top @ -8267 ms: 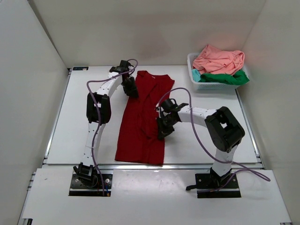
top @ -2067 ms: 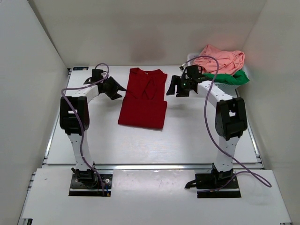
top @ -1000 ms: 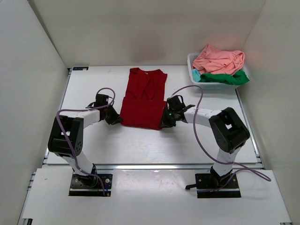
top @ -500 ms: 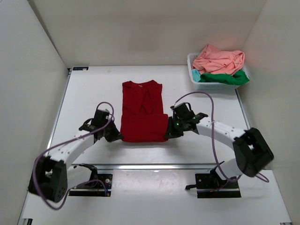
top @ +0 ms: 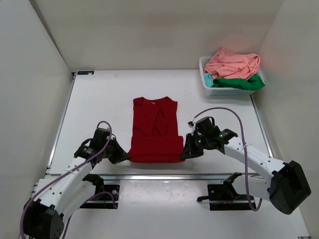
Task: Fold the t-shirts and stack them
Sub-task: Fold the long partially folded tshirt into a neat square
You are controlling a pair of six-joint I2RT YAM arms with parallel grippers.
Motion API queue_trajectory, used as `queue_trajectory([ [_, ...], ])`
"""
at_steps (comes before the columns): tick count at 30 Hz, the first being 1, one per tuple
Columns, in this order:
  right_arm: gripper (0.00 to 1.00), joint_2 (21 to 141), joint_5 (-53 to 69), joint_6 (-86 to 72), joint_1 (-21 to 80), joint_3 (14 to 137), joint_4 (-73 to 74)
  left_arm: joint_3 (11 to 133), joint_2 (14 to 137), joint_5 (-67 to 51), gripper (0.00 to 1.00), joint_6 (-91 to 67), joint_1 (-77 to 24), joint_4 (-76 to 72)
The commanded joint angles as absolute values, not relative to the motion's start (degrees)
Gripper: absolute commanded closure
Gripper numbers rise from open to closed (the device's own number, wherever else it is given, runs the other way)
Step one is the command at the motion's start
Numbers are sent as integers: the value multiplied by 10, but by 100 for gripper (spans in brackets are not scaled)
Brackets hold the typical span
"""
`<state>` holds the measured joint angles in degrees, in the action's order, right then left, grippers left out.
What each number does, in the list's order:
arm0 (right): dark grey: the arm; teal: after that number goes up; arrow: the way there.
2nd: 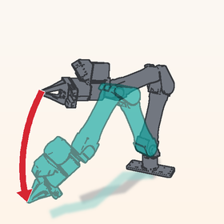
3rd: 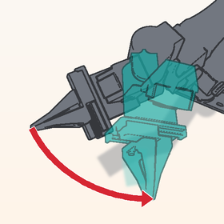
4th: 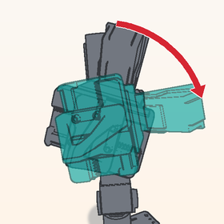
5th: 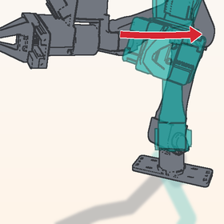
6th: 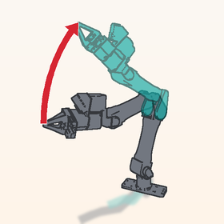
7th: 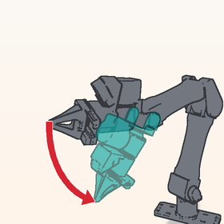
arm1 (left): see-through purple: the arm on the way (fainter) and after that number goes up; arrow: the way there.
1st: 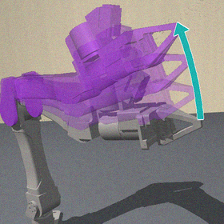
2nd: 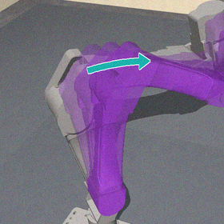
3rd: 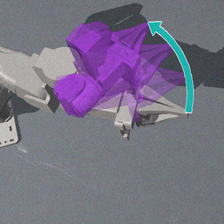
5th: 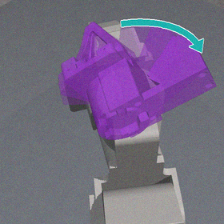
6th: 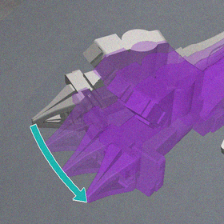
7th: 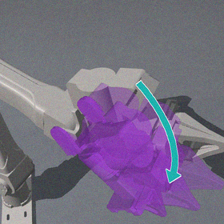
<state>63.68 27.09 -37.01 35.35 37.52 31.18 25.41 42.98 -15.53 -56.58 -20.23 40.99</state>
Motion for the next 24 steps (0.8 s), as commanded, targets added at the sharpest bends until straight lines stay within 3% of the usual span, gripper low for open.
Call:
queue_trajectory([
  [1, 100, 659, 296, -332, 328, 442, 358, 310, 471, -155, 100, -560, -185, 405],
  [8, 100, 763, 334, -251, 249, 601, 409, 464, 641, -197, 100, -519, -134, 356],
  [15, 100, 939, 368, -203, 176, 773, 433, 626, 835, -209, 100, -502, -106, 330],
  [24, 99, 1279, 364, -190, 125, 1205, 496, 902, 1120, -207, 97, -492, -56, 316],
])
